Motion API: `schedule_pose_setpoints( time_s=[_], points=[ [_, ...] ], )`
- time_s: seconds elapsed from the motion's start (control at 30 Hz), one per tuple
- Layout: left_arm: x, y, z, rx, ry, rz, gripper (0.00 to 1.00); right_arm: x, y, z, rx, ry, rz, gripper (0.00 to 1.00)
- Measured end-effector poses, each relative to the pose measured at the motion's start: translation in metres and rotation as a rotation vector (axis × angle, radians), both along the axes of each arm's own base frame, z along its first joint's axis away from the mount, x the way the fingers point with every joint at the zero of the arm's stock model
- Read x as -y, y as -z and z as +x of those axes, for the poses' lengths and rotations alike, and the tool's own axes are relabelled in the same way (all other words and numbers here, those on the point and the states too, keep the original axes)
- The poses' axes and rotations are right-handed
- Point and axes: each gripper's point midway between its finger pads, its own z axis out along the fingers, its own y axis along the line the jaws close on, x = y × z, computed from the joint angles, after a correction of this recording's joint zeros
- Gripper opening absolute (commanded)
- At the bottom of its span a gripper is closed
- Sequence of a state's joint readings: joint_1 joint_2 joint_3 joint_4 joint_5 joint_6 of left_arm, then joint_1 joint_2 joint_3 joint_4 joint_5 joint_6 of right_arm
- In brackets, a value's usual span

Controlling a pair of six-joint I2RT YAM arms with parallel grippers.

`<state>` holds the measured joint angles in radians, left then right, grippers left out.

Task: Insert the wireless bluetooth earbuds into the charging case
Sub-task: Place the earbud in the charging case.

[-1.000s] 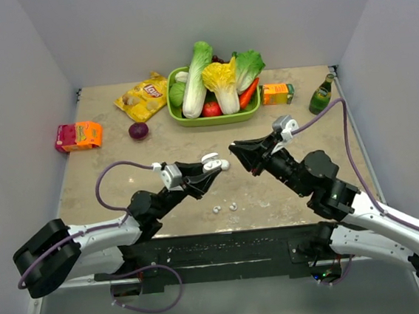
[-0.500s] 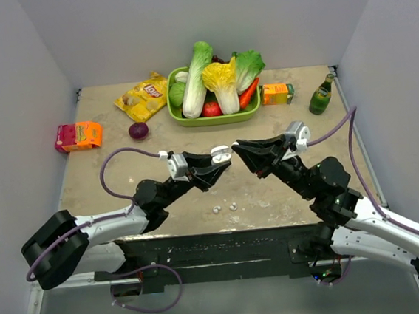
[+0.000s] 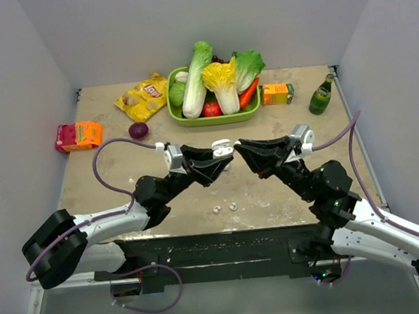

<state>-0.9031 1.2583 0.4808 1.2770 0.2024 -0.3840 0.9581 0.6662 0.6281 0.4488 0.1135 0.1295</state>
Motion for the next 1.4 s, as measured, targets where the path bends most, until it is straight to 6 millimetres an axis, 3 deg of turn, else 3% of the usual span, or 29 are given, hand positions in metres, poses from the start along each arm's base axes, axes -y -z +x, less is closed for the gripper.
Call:
schedule_pose_setpoints(
  time_s=[0.23, 0.57, 1.03, 1.4],
  points=[
    [0.001, -0.008, -0.001, -0.005, 0.016, -0.022, 0.0, 0.0, -0.005, 0.001, 0.015, 0.002, 0.015, 0.0],
    [0.005, -0.014, -0.009, 0.008, 0.065, -0.025, 0.0, -0.012, 0.01, 0.01, -0.01, 0.008, -0.027, 0.0],
    [0.007, -0.014, -0.018, 0.05, 0.104, -0.004, 0.0, 0.002, -0.003, 0.005, 0.01, 0.028, 0.015, 0.0],
    [0.007, -0.014, -0.018, 0.054, 0.102, -0.004, 0.0, 0.001, 0.011, 0.005, -0.011, 0.026, -0.013, 0.0]
  ],
)
